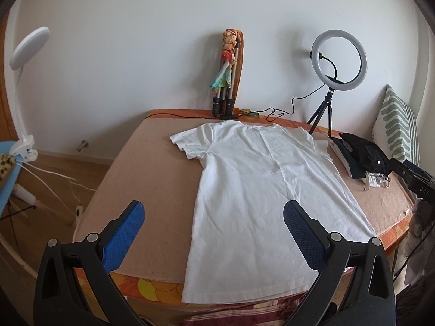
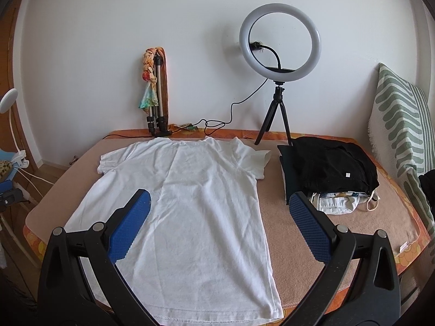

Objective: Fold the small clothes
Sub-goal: 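Reach the right gripper to the T-shirt's side edge and close on it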

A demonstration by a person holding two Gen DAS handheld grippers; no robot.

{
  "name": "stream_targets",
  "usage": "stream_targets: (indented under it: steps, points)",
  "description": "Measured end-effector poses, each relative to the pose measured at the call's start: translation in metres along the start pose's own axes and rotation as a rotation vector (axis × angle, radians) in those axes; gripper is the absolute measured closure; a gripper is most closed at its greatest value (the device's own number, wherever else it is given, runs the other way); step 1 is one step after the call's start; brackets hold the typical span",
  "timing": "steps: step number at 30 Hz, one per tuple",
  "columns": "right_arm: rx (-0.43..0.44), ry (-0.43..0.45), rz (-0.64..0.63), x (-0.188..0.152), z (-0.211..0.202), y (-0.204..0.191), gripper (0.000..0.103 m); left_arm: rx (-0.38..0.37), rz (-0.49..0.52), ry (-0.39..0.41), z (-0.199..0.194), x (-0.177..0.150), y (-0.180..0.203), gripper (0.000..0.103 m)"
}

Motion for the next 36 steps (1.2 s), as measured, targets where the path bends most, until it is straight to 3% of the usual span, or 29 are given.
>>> stream_targets:
  steps: [1, 4, 8, 11, 18, 20, 22, 28, 36]
  points:
    - [0.020, -0.006, 0.005, 0.004, 0.004, -0.003, 0.000, -0.006, -0.003, -0.008, 0.001, -0.001, -0.005, 0.013]
    - [0.085, -0.018, 0.015, 0.018, 0.016, -0.015, 0.006, 0.025, -0.005, -0.044, 0.009, -0.008, -0.020, 0.021]
    - [0.151, -0.016, -0.037, 0.046, 0.035, -0.045, 0.010, 0.000, -0.073, -0.164, 0.026, -0.023, -0.040, 0.036]
    - [0.195, -0.013, -0.086, 0.067, 0.052, -0.075, 0.011, -0.028, -0.123, -0.226, 0.033, -0.034, -0.050, 0.036]
    - [0.318, -0.066, -0.139, 0.106, 0.106, -0.142, 0.015, 0.009, -0.113, -0.258, 0.039, -0.053, -0.063, 0.038]
    - [0.339, -0.086, -0.153, 0.114, 0.124, -0.159, 0.016, -0.004, -0.107, -0.279, 0.041, -0.059, -0.065, 0.046]
    - [0.369, -0.119, -0.160, 0.122, 0.144, -0.177, 0.017, -0.026, -0.106, -0.304, 0.044, -0.064, -0.065, 0.064]
    - [0.461, -0.252, -0.174, 0.139, 0.211, -0.228, 0.017, -0.067, -0.124, -0.382, 0.055, -0.078, -0.068, 0.072]
    - [0.522, -0.364, -0.226, 0.145, 0.279, -0.293, 0.017, -0.068, -0.123, -0.424, 0.060, -0.088, -0.071, 0.072]
Point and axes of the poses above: each gripper's, at about its wrist camera, not at the fingertips, and z roughly the way its jaws point, y to its right, x to its top, the point moved 4 cm from there along z, roughly the way its jaws point, and after that the axes turned 14 degrees about -z, right-handed, at the moved point
